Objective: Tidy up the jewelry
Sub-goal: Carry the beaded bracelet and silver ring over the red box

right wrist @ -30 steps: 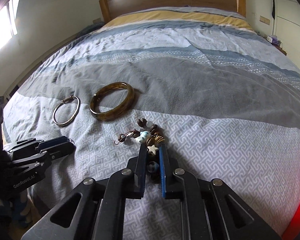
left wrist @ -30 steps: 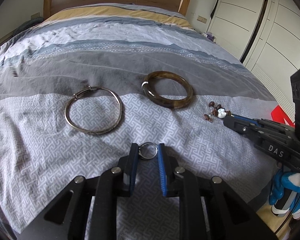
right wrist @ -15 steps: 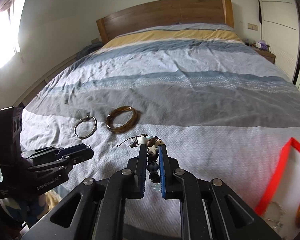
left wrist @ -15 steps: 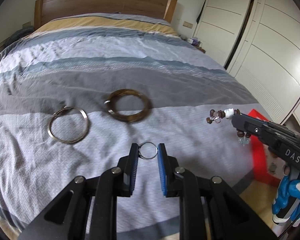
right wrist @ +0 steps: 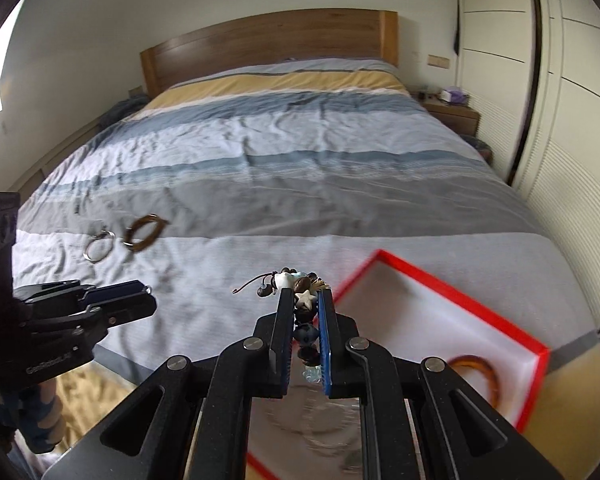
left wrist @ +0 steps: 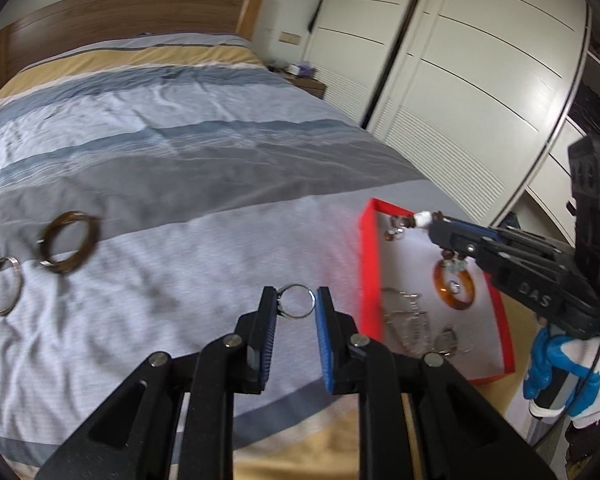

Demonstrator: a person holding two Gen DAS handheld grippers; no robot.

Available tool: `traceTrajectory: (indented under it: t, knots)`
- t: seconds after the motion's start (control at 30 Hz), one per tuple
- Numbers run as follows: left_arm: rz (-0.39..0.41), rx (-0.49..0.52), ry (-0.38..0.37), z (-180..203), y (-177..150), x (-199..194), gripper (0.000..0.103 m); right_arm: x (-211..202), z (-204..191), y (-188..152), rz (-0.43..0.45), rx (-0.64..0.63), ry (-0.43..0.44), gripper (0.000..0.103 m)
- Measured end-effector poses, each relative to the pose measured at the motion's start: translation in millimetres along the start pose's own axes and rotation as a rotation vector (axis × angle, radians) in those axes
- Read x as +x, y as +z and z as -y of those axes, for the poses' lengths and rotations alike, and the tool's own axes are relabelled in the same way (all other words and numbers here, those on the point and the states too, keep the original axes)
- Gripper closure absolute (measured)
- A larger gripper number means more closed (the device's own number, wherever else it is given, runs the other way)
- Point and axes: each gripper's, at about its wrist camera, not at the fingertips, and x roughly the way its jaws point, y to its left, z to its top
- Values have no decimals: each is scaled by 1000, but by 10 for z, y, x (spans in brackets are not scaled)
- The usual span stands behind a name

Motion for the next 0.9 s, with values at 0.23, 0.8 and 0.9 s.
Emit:
traceTrajectory:
  t: [0.23, 0.8, 0.9]
  knots:
    - [-66, 61, -70, 710, 12, 457, 85, 232, 548, -72, -61, 0, -53, 91]
    - [-234, 128, -8, 1182, -1, 1283, 85, 733, 981, -124, -194, -40, -14, 91]
    - [-228, 125, -10, 1178, -7, 1294, 85, 774, 988, -139, -217, -39, -16, 91]
